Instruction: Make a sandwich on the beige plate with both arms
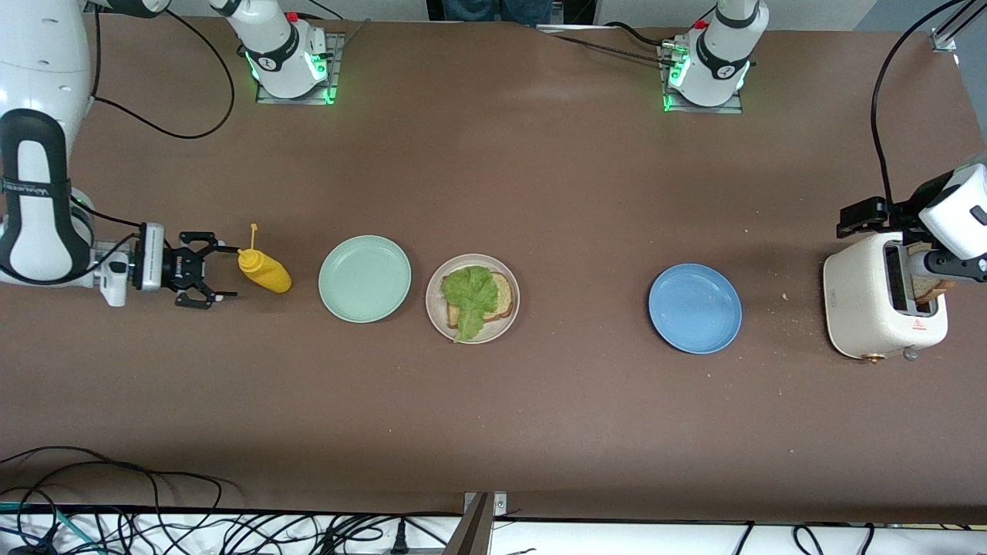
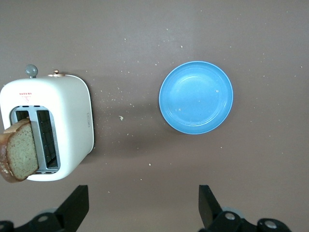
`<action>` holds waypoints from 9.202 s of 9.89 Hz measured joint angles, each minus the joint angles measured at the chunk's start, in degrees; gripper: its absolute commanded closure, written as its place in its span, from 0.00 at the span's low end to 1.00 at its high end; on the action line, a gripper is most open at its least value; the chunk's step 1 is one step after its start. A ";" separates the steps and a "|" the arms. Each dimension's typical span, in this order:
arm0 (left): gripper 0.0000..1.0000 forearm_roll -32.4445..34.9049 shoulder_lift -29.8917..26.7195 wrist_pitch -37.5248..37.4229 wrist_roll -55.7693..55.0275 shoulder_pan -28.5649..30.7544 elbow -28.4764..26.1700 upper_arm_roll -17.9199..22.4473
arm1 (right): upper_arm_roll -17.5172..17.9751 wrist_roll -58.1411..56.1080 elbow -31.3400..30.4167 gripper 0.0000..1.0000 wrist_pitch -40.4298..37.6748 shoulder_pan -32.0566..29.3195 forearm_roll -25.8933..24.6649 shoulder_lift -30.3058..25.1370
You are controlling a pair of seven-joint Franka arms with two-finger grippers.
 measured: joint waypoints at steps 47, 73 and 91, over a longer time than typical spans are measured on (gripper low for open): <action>1.00 -6.61 6.89 5.33 19.97 13.90 0.40 -8.14 | 18.95 142.32 12.54 0.00 -3.34 0.71 -55.01 -33.69; 1.00 -58.36 28.68 43.36 -13.80 -25.80 -0.27 -8.27 | 19.38 142.32 12.57 0.00 -3.51 0.92 -54.84 -33.71; 0.00 -56.55 33.14 50.05 -13.63 -28.40 -2.62 -6.61 | 19.99 142.32 12.57 0.00 -3.39 1.37 -54.83 -33.71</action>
